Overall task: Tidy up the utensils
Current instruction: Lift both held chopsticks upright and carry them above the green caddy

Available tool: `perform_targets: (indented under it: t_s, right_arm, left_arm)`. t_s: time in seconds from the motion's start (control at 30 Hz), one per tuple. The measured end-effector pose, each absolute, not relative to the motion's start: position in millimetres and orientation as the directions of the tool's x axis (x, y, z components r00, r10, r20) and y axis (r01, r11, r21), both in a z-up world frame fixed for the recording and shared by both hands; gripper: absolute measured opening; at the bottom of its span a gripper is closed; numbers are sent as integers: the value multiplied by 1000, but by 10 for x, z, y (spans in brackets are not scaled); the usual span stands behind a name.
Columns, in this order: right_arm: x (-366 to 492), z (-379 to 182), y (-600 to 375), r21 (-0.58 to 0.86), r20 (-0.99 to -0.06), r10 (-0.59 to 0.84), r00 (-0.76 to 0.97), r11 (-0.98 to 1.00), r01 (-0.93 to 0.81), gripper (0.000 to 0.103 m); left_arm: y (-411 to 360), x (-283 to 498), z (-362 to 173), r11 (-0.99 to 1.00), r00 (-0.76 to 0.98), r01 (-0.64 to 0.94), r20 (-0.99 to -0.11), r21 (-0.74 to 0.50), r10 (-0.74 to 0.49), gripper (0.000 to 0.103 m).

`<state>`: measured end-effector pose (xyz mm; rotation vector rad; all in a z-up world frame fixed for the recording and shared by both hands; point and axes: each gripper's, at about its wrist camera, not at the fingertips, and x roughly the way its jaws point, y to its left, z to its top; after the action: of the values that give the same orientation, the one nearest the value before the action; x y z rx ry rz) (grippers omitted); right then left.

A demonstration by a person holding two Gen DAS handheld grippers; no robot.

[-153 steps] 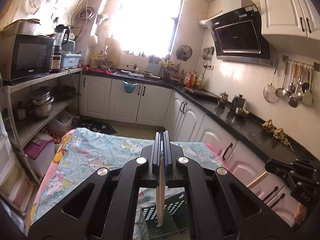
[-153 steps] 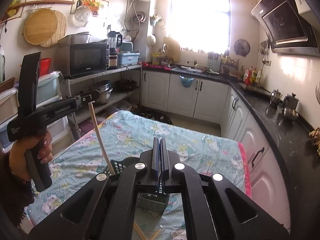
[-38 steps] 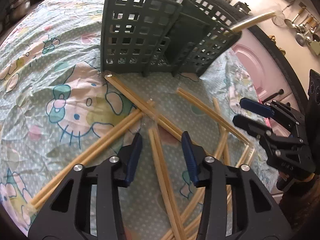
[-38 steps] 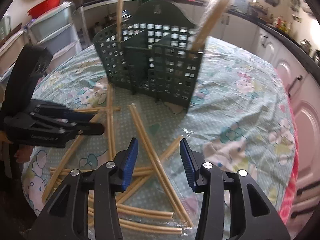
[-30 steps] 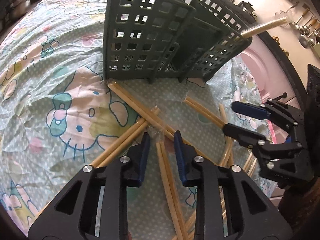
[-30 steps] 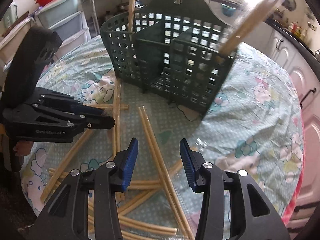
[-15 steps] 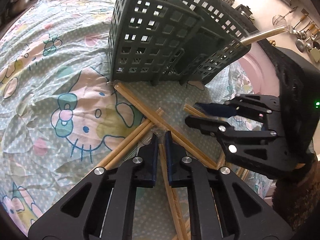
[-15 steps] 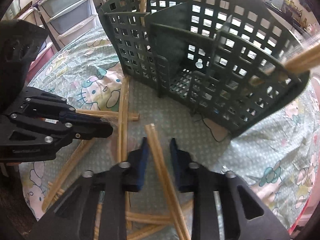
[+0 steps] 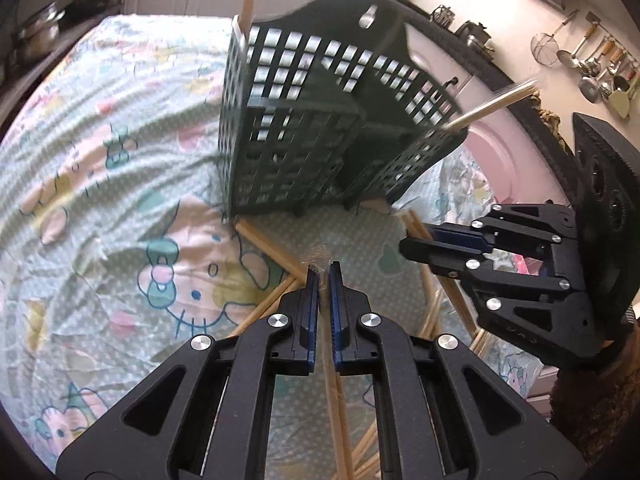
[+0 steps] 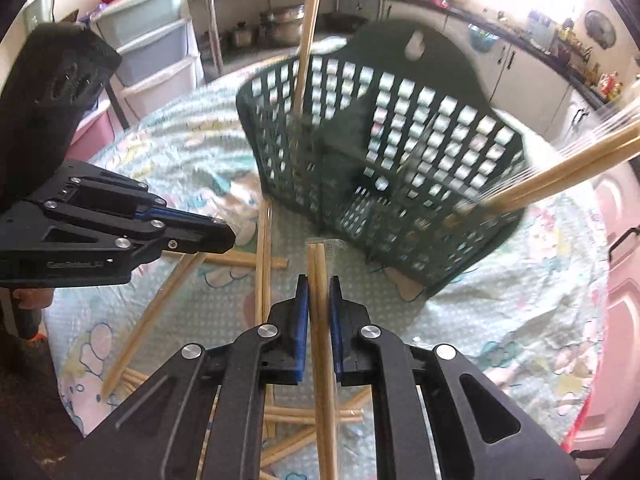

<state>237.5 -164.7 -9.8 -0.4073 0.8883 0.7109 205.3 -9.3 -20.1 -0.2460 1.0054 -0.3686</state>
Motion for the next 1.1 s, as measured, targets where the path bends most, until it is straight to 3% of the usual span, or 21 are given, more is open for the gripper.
perform_targets:
  t_s: [0.63, 1.1]
  right_arm:
    - [1997, 895, -1854, -42, -630, 493, 600, 750, -660, 6]
    - [1946, 1507, -2012, -4, -489, 541, 684, 783, -622, 6]
  left_arm:
    - [-225, 2086, 796, 908, 629, 299, -655, -294, -419, 2]
    - [-172, 2132, 1601, 921, 781, 296, -491, -253, -386, 2]
